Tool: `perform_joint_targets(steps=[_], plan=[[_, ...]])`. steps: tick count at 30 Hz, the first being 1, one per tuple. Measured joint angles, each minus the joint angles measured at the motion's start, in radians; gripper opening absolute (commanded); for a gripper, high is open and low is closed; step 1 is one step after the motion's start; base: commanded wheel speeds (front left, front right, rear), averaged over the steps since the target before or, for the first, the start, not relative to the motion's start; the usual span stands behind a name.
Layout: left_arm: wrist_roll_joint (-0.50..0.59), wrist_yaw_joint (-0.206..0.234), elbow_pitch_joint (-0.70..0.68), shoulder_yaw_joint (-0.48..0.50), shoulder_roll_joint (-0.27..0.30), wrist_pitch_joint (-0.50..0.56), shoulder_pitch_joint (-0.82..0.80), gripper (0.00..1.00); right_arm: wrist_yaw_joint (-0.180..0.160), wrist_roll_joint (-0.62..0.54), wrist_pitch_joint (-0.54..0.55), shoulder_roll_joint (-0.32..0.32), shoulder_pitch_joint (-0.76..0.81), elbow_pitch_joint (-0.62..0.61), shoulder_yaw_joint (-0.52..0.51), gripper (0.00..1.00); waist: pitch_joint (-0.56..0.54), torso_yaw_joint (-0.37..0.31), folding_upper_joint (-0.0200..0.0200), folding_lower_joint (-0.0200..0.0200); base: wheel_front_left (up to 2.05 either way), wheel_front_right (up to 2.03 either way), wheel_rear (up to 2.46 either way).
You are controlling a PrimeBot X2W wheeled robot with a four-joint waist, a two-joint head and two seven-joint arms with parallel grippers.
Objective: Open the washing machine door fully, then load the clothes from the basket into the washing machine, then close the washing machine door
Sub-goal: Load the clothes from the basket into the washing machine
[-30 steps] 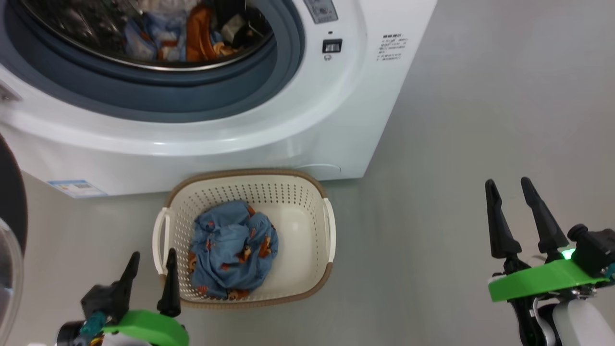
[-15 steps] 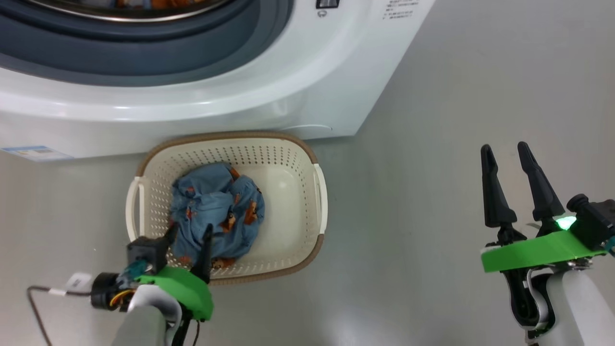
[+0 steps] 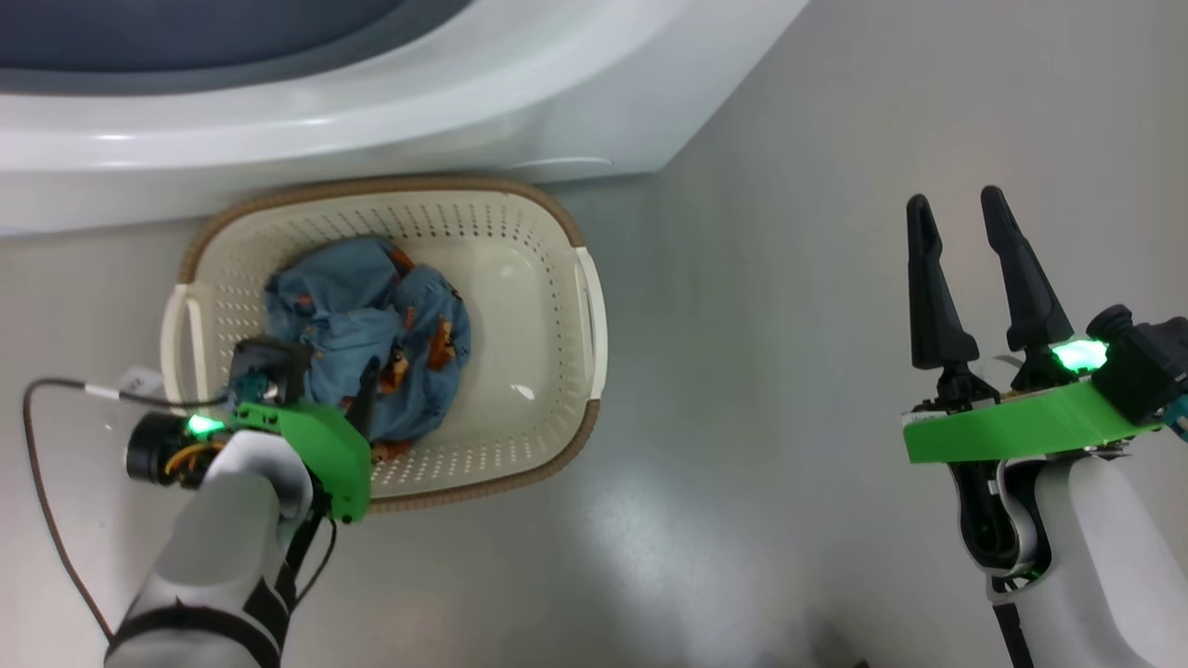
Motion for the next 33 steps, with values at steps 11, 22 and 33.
perform_joint_targets(steps=[11, 22, 33], plan=[[0.021, 0.0, 0.057, -0.044, 0.063, 0.116, -0.128, 1.0, 0.0, 0.0, 0.0, 0.019, -0.065, -0.017, 0.027, 1.0, 0.113, -0.057, 0.0, 0.0, 0.0, 0.0, 0.0], [0.03, 0.011, 0.064, -0.072, 0.103, 0.196, -0.191, 1.0, 0.0, 0.0, 0.0, 0.024, -0.083, -0.04, 0.029, 1.0, 0.179, -0.108, 0.0, 0.0, 0.0, 0.0, 0.0], [0.034, 0.016, 0.065, -0.106, 0.125, 0.26, -0.197, 1.0, 0.0, 0.011, 0.0, 0.028, -0.104, -0.066, 0.033, 1.0, 0.228, -0.144, 0.0, 0.0, 0.0, 0.0, 0.0]])
